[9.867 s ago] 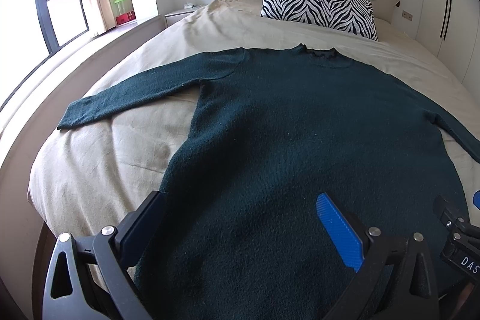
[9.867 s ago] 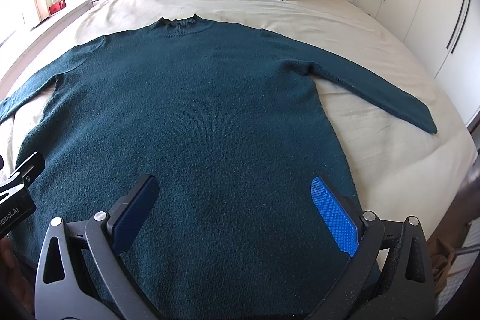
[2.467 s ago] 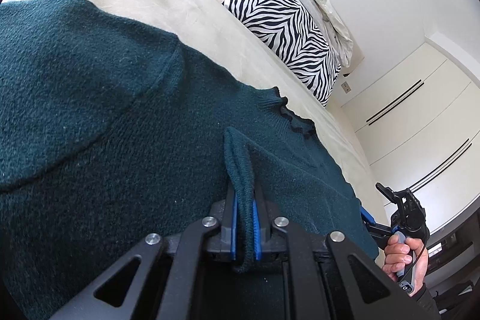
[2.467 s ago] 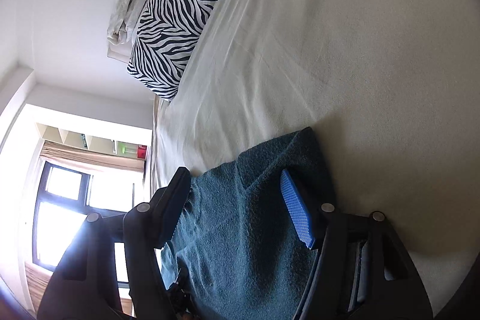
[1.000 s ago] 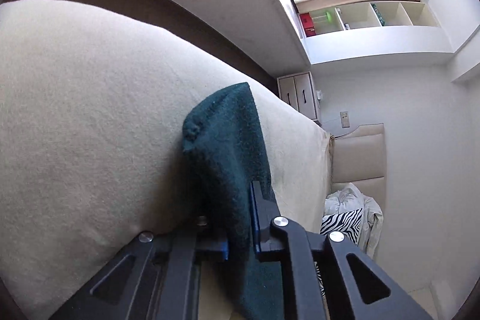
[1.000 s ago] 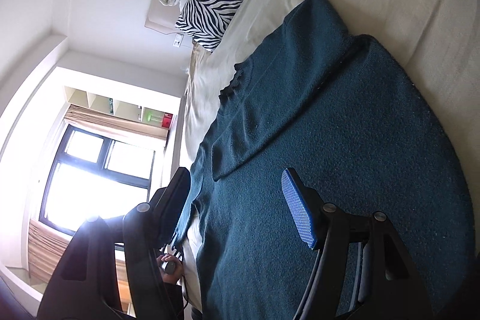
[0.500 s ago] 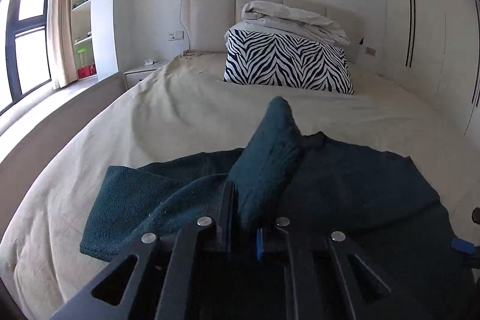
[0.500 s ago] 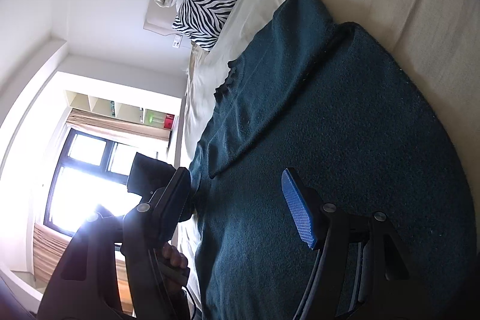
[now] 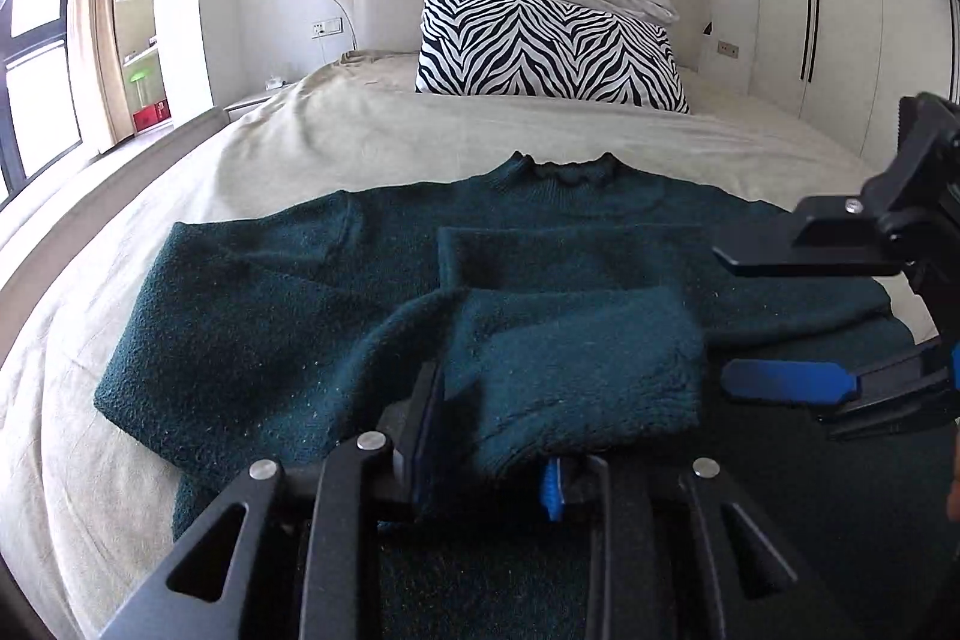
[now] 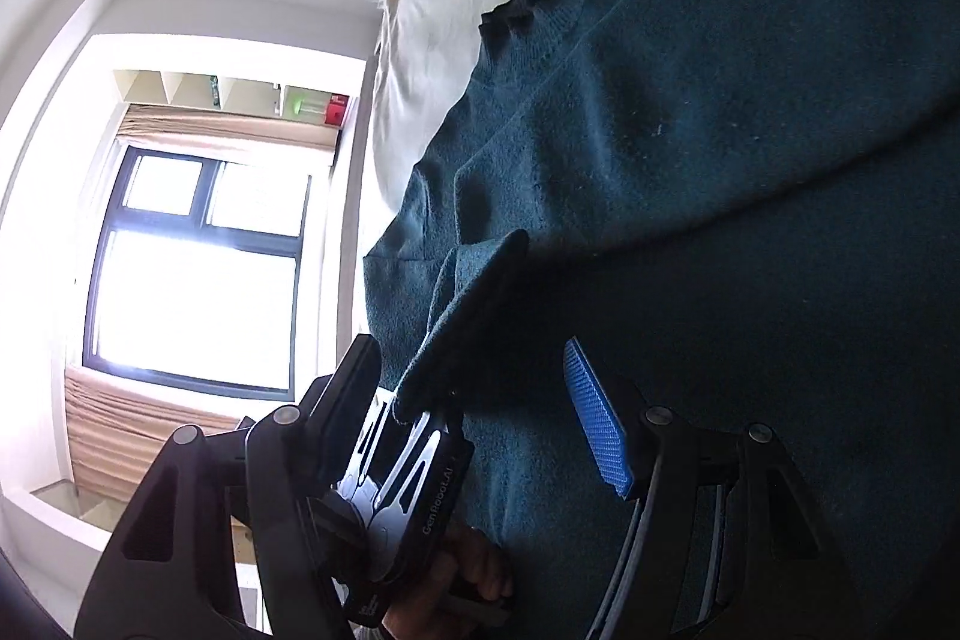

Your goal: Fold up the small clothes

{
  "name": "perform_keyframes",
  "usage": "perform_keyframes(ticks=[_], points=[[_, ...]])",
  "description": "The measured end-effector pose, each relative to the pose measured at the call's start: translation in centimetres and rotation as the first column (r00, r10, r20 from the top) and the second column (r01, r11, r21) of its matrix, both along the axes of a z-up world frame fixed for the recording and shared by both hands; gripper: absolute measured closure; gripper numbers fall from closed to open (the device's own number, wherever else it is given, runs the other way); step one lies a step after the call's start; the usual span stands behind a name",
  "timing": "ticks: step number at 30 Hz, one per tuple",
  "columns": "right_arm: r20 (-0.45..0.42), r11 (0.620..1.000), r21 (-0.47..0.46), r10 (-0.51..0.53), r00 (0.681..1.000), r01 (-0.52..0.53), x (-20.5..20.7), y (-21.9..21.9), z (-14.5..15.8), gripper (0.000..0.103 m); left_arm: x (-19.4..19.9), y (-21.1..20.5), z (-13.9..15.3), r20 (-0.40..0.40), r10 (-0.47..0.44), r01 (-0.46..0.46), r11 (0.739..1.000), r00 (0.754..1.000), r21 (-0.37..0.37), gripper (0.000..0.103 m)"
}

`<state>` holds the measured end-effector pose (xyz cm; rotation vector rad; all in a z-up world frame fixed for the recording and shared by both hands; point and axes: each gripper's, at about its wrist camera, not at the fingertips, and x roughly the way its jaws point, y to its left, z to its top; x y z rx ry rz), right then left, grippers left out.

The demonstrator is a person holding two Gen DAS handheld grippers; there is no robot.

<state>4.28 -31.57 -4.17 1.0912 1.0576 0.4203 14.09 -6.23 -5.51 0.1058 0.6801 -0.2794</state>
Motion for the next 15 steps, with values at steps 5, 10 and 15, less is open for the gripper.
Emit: perform_keyframes(ticks=[5, 10, 15], points=[[-0.046, 0.999, 0.021, 0.051, 0.998, -0.050, 3.5, 2.8, -1.7, 0.048, 0.4, 1.0, -0.1, -0.010, 0.015, -0.016, 0.998, 1.000, -0.057, 0.062], [0.028, 0.984, -0.147, 0.103, 0.994, -0.098, 3.9, 3.7, 1.3, 0.096, 0.1, 3.6, 0.5, -0.004, 0.018, -0.019, 0.978, 1.000, -0.207, 0.036], [0.148, 0.953, -0.303, 0.077, 0.986, -0.029, 4.1, 1.0, 7.3, 0.096, -2.0, 5.7, 1.3, 0.060, 0.029, -0.009, 0.950, 0.998, -0.313, 0.022]])
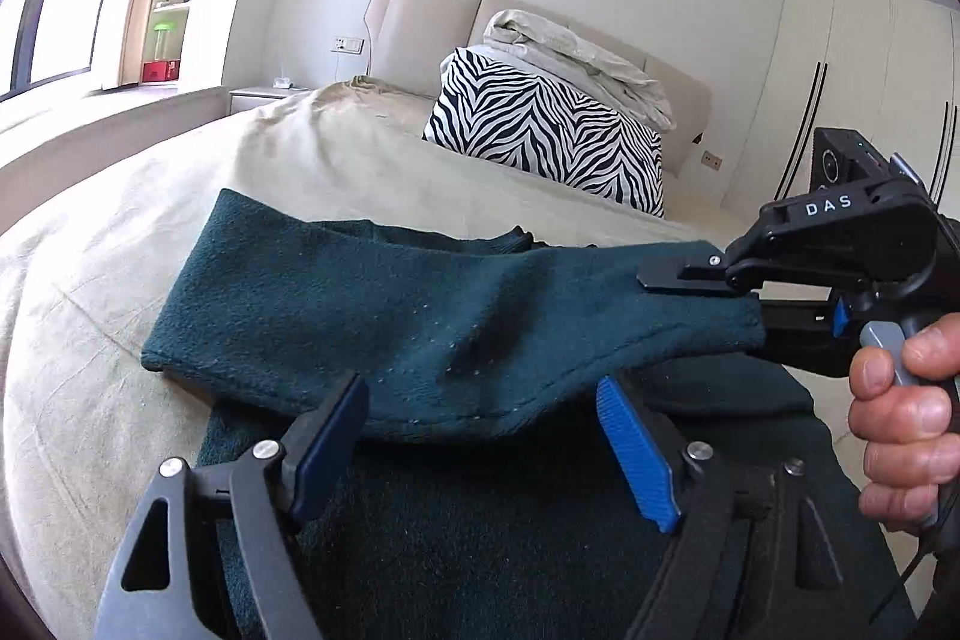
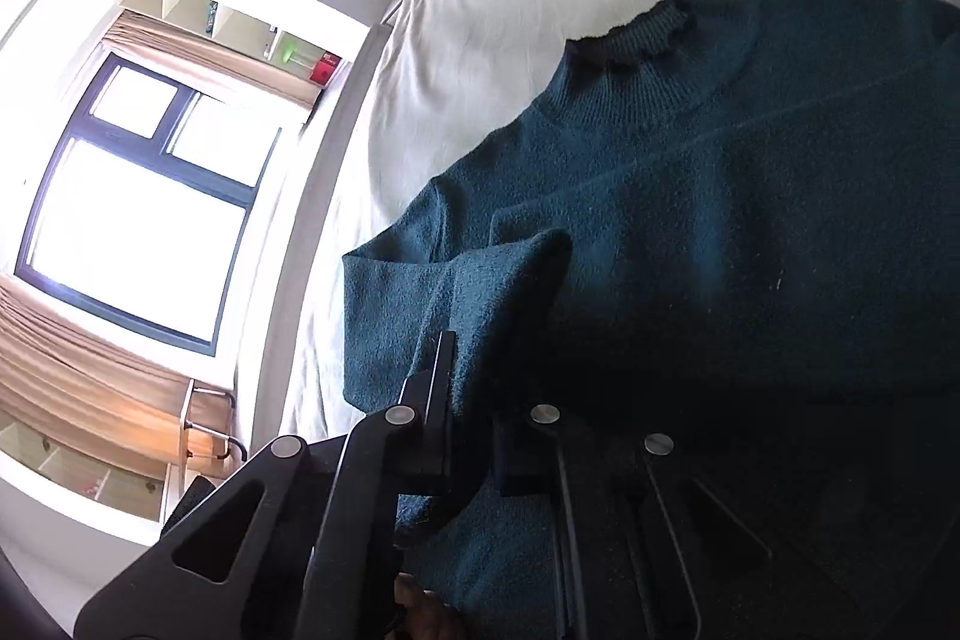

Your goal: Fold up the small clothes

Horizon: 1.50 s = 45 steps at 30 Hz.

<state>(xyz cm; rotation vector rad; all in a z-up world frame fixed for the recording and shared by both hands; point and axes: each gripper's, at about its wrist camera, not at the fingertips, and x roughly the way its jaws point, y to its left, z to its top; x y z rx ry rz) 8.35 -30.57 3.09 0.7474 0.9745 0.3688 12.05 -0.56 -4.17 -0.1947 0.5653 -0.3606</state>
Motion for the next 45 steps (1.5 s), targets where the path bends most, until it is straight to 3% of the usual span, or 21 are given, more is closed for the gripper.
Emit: perform_keyframes(ticks=[5, 8, 13, 19, 25, 32, 35, 39, 41, 42, 43, 45], points=[[0.007, 0.996, -0.060, -0.072, 0.997, 0.073, 0.7, -5.1, 1.6, 0.096, 0.1, 0.4, -0.5, -0.030, 0.001, -0.001, 1.000, 1.000, -0.025, 0.022], [-0.060, 0.984, -0.118, -0.139, 0.989, 0.131, 1.5, -8.4, -0.6, 0.096, 0.2, 0.2, -0.6, -0.033, -0.005, 0.005, 1.000, 0.999, -0.020, 0.022], [-0.132, 0.973, -0.105, -0.218, 0.967, 0.205, 1.0, -12.3, -5.2, 0.096, 0.4, 0.2, -0.8, -0.043, -0.006, 0.005, 1.000, 0.999, -0.024, 0.022], [-0.163, 0.966, -0.069, -0.258, 0.952, 0.250, 1.0, -13.4, -7.8, 0.095, 0.7, 0.6, -0.9, -0.066, 0.005, -0.008, 0.999, 0.998, -0.042, 0.022], [-0.106, 0.968, -0.127, -0.231, 0.967, 0.217, 1.3, -12.7, -6.5, 0.095, 1.6, 2.0, -0.9, -0.122, 0.015, -0.028, 0.994, 0.992, -0.105, 0.034], [-0.147, 0.968, -0.122, -0.235, 0.961, 0.218, 2.1, -13.4, -8.1, 0.095, 1.5, 1.6, -1.4, -0.139, 0.007, -0.018, 0.996, 0.990, -0.083, 0.039], [-0.139, 0.969, -0.067, -0.246, 0.959, 0.239, 1.0, -13.9, -8.7, 0.094, 1.9, 2.0, -0.7, -0.146, 0.009, -0.024, 0.995, 0.989, -0.101, 0.039], [-0.118, 0.948, -0.104, -0.313, 0.942, 0.302, -0.9, -15.3, -7.7, 0.089, 3.7, 3.1, 1.8, -0.125, 0.029, -0.041, 0.994, 0.992, -0.097, 0.039], [-0.076, 0.922, -0.126, -0.378, 0.923, 0.367, -2.4, -16.2, -6.5, 0.085, 6.0, 3.6, 2.6, -0.148, 0.001, -0.019, 0.993, 0.989, -0.118, 0.052], [-0.058, 0.916, -0.100, -0.395, 0.917, 0.388, -3.2, -16.6, -6.1, 0.082, 7.6, 4.0, 2.6, -0.174, -0.030, 0.004, 0.989, 0.984, -0.150, 0.067], [-0.041, 0.917, -0.047, -0.399, 0.916, 0.397, -3.8, -16.8, -5.7, 0.081, 9.5, 4.4, 2.5, -0.208, -0.059, 0.019, 0.982, 0.976, -0.189, 0.075], [-0.014, 0.927, 0.069, -0.368, 0.930, 0.368, -4.3, -16.6, -5.3, 0.075, 13.0, 5.4, 2.0, -0.248, -0.077, 0.014, 0.969, 0.966, -0.245, 0.076]])
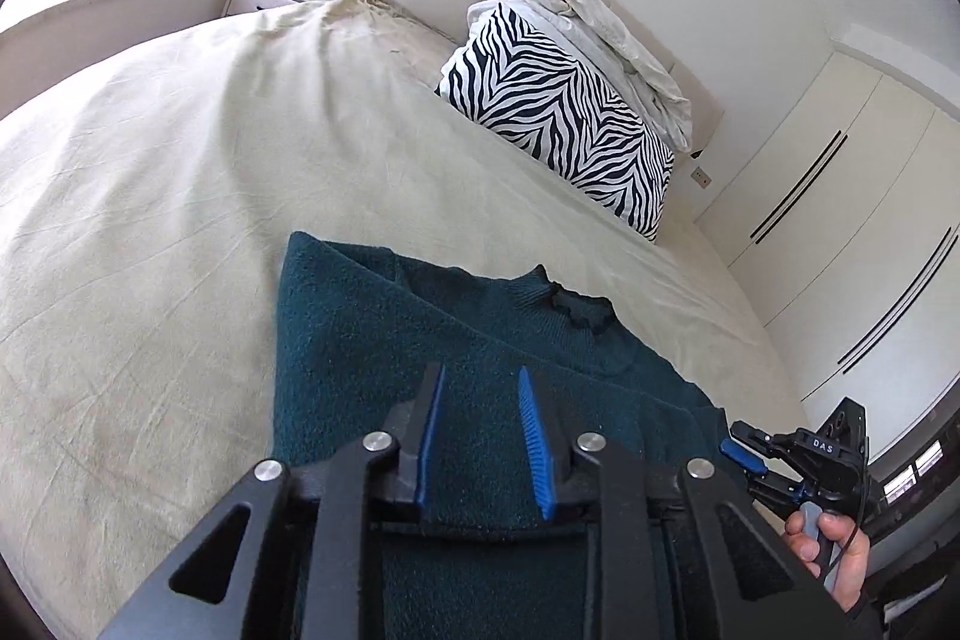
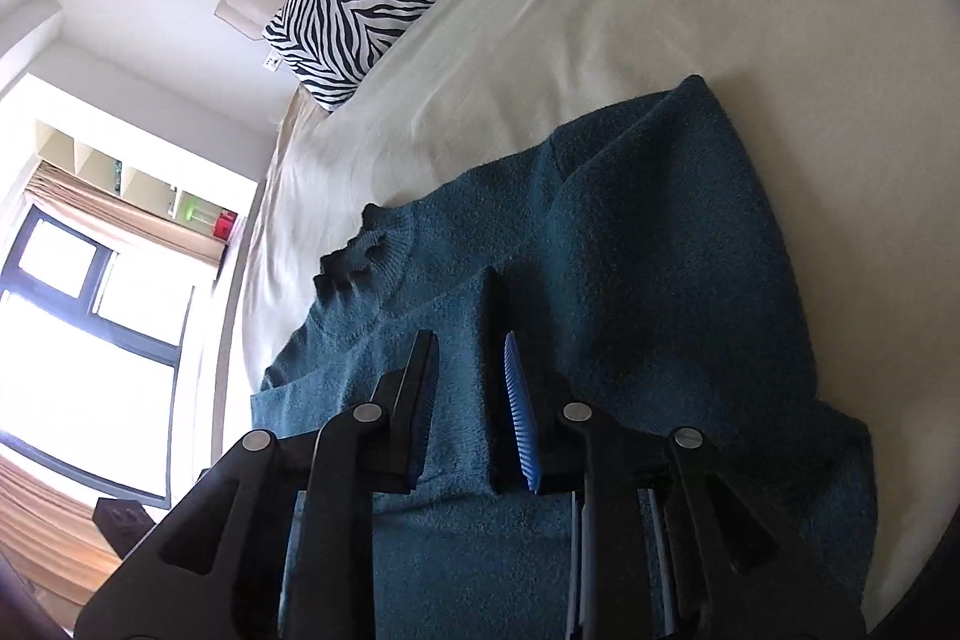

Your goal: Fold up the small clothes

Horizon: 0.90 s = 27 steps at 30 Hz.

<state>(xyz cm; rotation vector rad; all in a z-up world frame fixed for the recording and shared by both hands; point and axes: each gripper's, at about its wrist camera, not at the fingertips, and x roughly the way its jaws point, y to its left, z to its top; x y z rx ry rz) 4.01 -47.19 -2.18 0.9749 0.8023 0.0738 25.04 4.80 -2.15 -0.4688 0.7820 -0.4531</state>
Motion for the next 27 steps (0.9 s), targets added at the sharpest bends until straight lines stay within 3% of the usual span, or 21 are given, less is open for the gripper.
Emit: perform_keyframes(ticks=[3, 5, 7, 10, 12, 16, 24, 25, 26, 27], points=[[0.080, 0.993, 0.080, 0.076, 0.994, -0.083, 0.4, 1.5, 0.4, 0.055, 5.1, 1.0, -2.5, -0.123, -0.016, 0.010, 0.999, 0.992, -0.044, 0.077], [0.108, 0.982, 0.117, 0.136, 0.985, -0.148, 1.5, 2.9, 0.2, 0.055, 7.3, 1.5, -5.1, -0.215, -0.021, 0.013, 0.999, 0.976, -0.041, 0.082], [0.096, 0.971, 0.135, 0.185, 0.978, -0.197, 2.7, 4.2, -0.8, 0.055, 7.8, 2.3, -7.0, -0.231, -0.015, -0.002, 0.997, 0.973, -0.072, 0.097], [0.003, 0.966, 0.151, 0.212, 0.977, -0.210, 3.6, 4.9, -3.9, 0.055, 7.4, 3.9, -8.0, -0.239, -0.023, -0.022, 0.983, 0.971, -0.183, 0.098], [0.049, 0.965, 0.146, 0.212, 0.976, -0.217, 3.1, 4.9, -3.9, 0.055, 6.5, 3.9, -7.5, -0.236, -0.030, -0.010, 0.985, 0.971, -0.170, 0.100], [0.047, 0.968, 0.140, 0.205, 0.978, -0.209, 2.0, 4.6, -3.6, 0.055, 3.6, 4.1, -6.3, -0.204, -0.055, 0.022, 0.987, 0.977, -0.162, 0.079], [0.015, 0.980, 0.097, 0.175, 0.984, -0.176, -2.7, 3.3, -3.4, 0.055, -2.6, 5.0, -5.2, -0.191, -0.108, 0.103, 0.994, 0.976, -0.036, 0.079], [0.013, 0.982, 0.098, 0.162, 0.987, -0.162, -3.7, 3.0, -3.3, 0.055, -3.7, 5.2, -4.7, -0.190, -0.107, 0.106, 0.994, 0.976, -0.017, 0.072], [0.007, 0.985, 0.094, 0.148, 0.989, -0.148, -4.9, 2.7, -3.1, 0.055, -4.9, 5.5, -4.2, -0.189, -0.105, 0.108, 0.994, 0.976, 0.005, 0.056], [0.003, 0.987, 0.088, 0.133, 0.991, -0.133, -6.1, 2.4, -2.9, 0.055, -6.4, 5.8, -3.7, -0.175, -0.098, 0.103, 0.994, 0.980, 0.021, 0.052]])
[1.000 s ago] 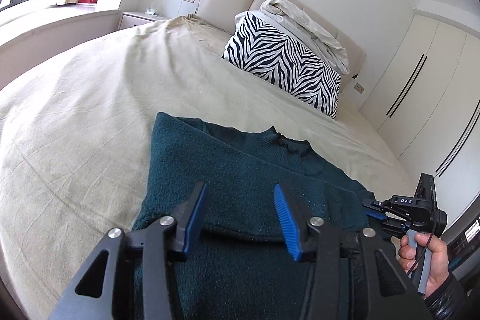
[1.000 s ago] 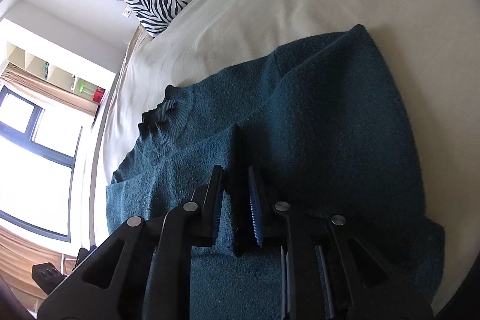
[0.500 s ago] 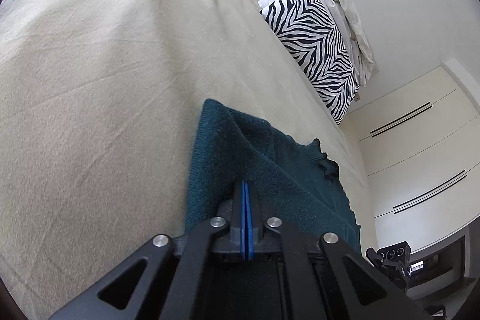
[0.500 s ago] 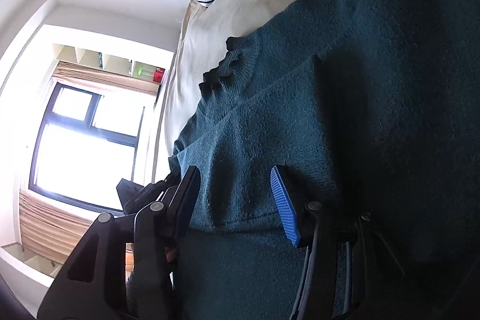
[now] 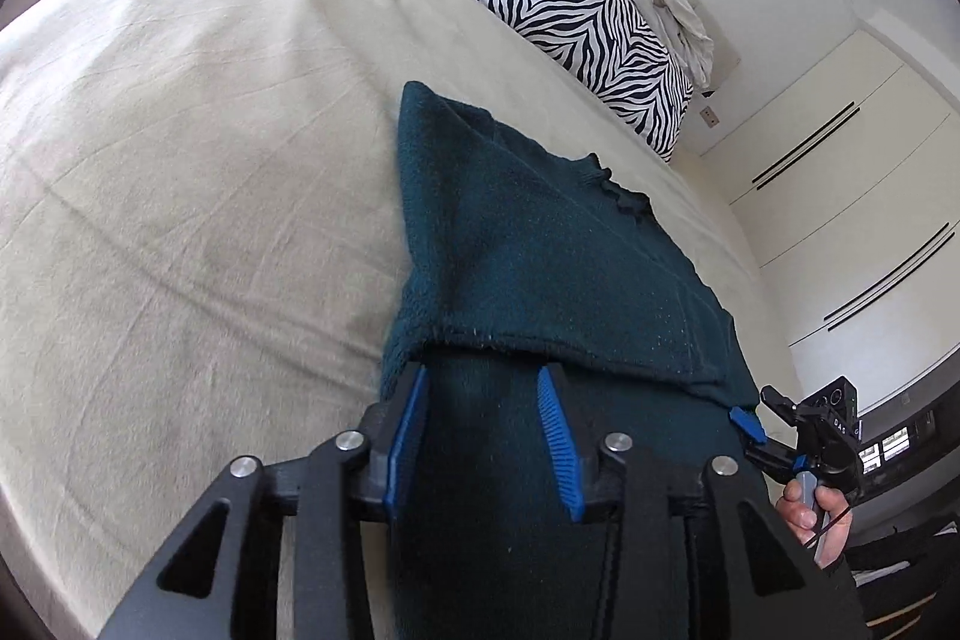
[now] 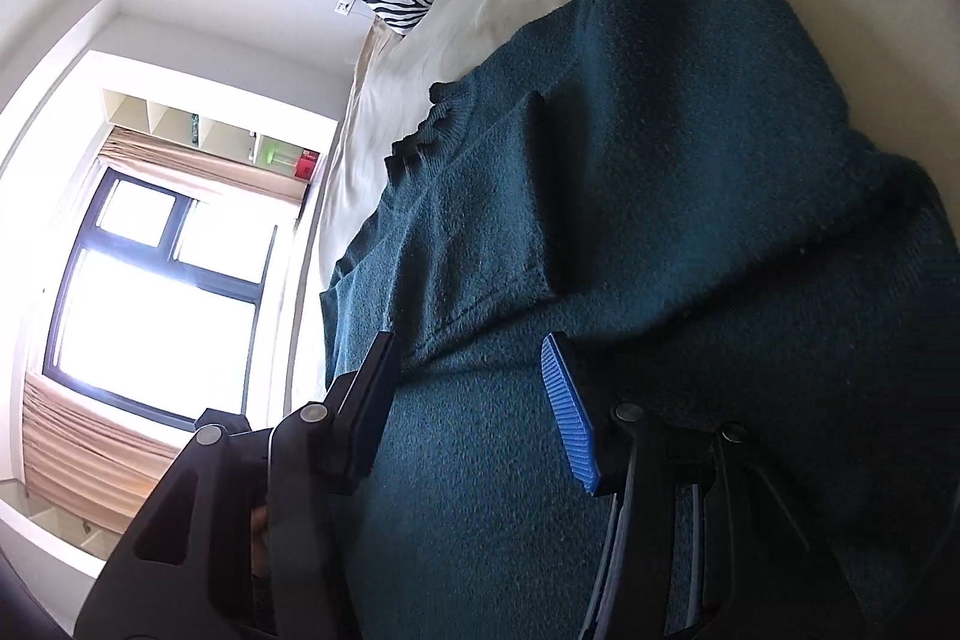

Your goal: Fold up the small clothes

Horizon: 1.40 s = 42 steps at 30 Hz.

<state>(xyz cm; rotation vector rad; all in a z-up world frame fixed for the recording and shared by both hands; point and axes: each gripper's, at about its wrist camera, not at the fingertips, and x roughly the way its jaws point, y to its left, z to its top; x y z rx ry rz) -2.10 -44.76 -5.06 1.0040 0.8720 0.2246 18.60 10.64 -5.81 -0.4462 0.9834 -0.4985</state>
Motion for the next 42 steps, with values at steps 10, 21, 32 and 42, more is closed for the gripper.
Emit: perform_keyframes(ticks=[10, 21, 32, 42], points=[[0.002, 0.998, -0.025, -0.054, 0.999, 0.054, -13.2, -0.5, 0.6, 0.051, -14.6, 4.9, -0.7, -0.120, 0.054, -0.053, 0.998, 0.991, 0.014, 0.038], [-0.044, 0.994, -0.101, -0.052, 0.998, 0.048, -21.5, -0.9, 1.9, 0.051, -21.5, 4.8, -0.6, -0.218, -0.006, 0.023, 0.997, 0.976, 0.075, 0.046], [-0.136, 0.976, -0.168, -0.160, 0.978, 0.137, -29.9, -3.6, 3.0, 0.042, -22.1, 4.9, -1.7, -0.254, -0.043, 0.061, 0.996, 0.966, 0.061, 0.069], [-0.231, 0.980, -0.178, -0.123, 0.965, 0.082, -32.2, -2.3, 2.4, 0.041, -22.1, 5.3, -2.0, -0.270, -0.064, 0.069, 0.998, 0.961, 0.007, 0.068]])
